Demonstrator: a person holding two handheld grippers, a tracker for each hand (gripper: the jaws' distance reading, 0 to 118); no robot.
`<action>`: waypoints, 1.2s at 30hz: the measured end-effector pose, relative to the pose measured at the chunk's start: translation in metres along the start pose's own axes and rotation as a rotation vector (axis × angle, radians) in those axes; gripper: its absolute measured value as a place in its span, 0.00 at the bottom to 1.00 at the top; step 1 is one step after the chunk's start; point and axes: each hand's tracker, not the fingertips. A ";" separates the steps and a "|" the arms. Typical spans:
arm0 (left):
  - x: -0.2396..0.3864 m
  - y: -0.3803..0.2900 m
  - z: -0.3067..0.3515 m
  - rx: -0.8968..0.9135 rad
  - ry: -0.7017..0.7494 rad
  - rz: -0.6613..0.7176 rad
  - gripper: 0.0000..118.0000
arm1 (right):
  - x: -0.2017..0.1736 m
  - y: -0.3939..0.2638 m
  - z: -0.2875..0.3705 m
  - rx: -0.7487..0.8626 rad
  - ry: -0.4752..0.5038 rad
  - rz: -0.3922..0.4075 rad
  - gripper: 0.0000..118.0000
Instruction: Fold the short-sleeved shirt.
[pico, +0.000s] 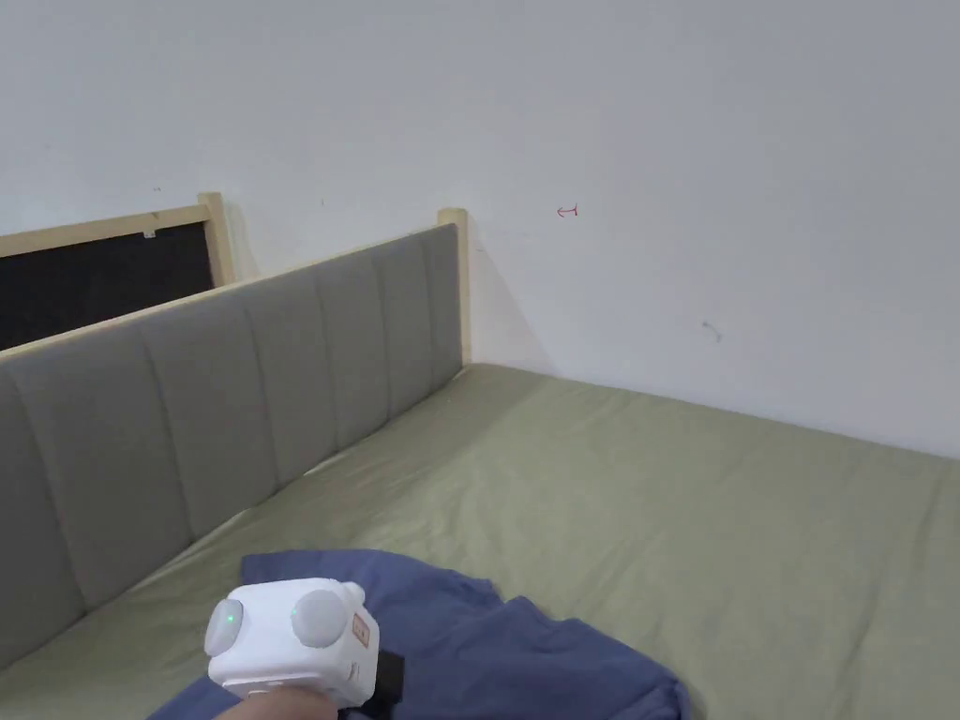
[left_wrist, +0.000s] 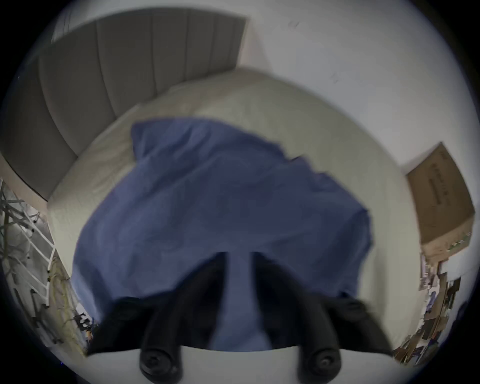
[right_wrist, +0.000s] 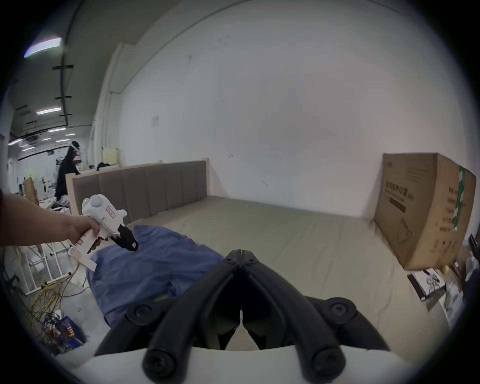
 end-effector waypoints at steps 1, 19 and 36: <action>0.003 0.002 -0.015 -0.021 0.033 -0.037 0.75 | 0.004 -0.004 -0.003 -0.021 -0.017 -0.002 0.00; 0.020 -0.010 -0.054 -0.066 0.043 -0.135 0.53 | 0.002 -0.036 -0.024 -0.223 -0.008 -0.095 0.00; 0.015 -0.004 0.247 0.472 -0.293 -0.114 0.00 | 0.051 0.009 0.047 -0.060 -0.113 -0.160 0.00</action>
